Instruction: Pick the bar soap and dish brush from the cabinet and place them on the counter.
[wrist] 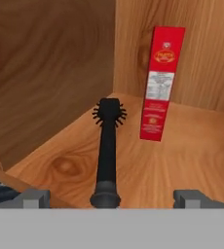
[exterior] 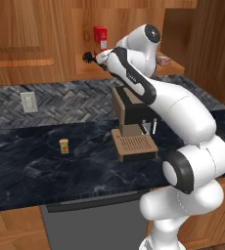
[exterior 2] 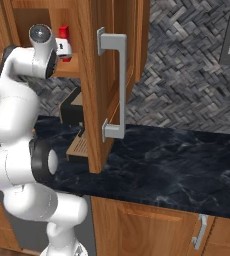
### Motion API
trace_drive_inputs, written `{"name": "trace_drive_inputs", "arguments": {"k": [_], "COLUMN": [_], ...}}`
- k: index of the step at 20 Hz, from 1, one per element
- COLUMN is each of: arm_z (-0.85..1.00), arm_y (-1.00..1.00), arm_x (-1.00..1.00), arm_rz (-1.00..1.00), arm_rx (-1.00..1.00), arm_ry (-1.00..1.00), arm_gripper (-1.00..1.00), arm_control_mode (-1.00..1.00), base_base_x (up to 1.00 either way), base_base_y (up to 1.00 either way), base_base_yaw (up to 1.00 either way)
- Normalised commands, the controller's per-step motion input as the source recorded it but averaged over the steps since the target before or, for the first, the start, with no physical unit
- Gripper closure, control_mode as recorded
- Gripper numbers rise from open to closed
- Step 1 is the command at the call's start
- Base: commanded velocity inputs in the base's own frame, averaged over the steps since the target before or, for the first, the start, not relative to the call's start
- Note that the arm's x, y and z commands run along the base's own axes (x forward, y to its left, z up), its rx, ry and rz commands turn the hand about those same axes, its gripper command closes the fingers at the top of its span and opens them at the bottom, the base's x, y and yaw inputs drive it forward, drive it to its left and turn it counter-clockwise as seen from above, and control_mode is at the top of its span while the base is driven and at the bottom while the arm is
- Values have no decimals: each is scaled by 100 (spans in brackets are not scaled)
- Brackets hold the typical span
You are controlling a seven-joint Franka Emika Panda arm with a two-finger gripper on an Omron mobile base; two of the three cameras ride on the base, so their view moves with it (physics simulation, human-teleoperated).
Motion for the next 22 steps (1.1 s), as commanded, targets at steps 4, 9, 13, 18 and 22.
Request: {"name": "trace_drive_inputs", "arguments": {"k": [4,9,13,18,22], "arm_z": [0,0,-3,-14,-25], "arm_y": [13,8,1,2,3], "arm_x": [37,35,22,19,8], "arm_rz": [-1,0,0,0,0], "arm_rx": [0,0,-2,-1,-1], "arm_ry": [17,15,2,0,0], "arm_gripper": [-100,-100,-100,-100,-100], "arm_control_mode": [-100,-100,-100,-100,-100], "base_base_x": [0,0,0,0,0], "base_base_y": [0,0,0,0,0], "base_base_yaw": [0,0,0,0,0]}}
